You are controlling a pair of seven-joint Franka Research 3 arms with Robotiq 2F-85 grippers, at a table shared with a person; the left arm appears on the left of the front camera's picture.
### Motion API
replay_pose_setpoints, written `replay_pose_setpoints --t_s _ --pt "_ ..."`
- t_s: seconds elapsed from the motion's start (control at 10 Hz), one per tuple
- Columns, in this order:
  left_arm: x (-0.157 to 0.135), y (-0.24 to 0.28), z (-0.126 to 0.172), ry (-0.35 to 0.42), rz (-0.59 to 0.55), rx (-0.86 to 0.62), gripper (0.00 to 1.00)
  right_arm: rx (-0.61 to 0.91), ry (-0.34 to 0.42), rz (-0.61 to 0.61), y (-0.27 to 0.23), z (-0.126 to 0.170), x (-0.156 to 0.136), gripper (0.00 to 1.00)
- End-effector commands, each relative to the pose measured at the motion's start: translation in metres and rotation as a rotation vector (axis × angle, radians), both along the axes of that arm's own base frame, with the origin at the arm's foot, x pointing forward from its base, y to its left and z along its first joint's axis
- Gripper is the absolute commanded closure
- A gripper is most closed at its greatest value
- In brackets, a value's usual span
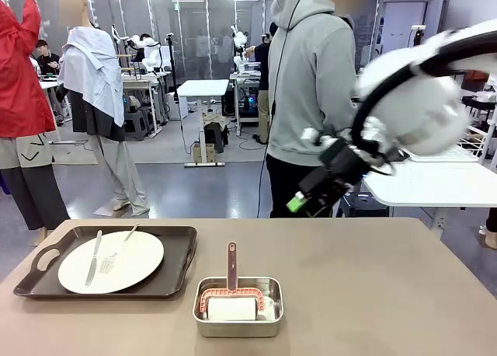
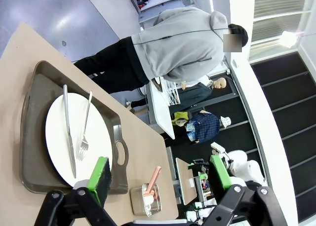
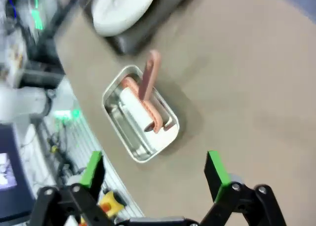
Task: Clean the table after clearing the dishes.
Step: When the left (or right) Handle tray is removed, use the left hand (or right hand) to clean the left (or right) side of the table with the Lint Roller.
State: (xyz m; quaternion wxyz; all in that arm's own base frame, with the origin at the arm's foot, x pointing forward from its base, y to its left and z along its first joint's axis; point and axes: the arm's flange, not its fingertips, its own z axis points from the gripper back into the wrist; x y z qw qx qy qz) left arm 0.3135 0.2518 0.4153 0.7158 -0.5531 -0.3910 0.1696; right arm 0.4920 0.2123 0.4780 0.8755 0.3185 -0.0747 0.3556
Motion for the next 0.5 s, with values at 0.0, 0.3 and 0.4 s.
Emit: replay_pose_setpoints --t_s 0.0,0.3,0.4 --pt "0.001 0.004 0.002 -0.018 0.002 -0.013 0.00 -0.202 -0.023 0.259 0.047 0.006 0.053 0.00" --pt "0.001 0.004 0.002 -0.018 0.002 -0.013 0.00 -0.320 0.109 0.552 0.116 -0.014 0.106 0.00" --pt "0.001 0.004 0.002 -0.018 0.002 -0.013 0.00 -0.306 0.155 0.587 0.131 -0.023 0.116 0.00"
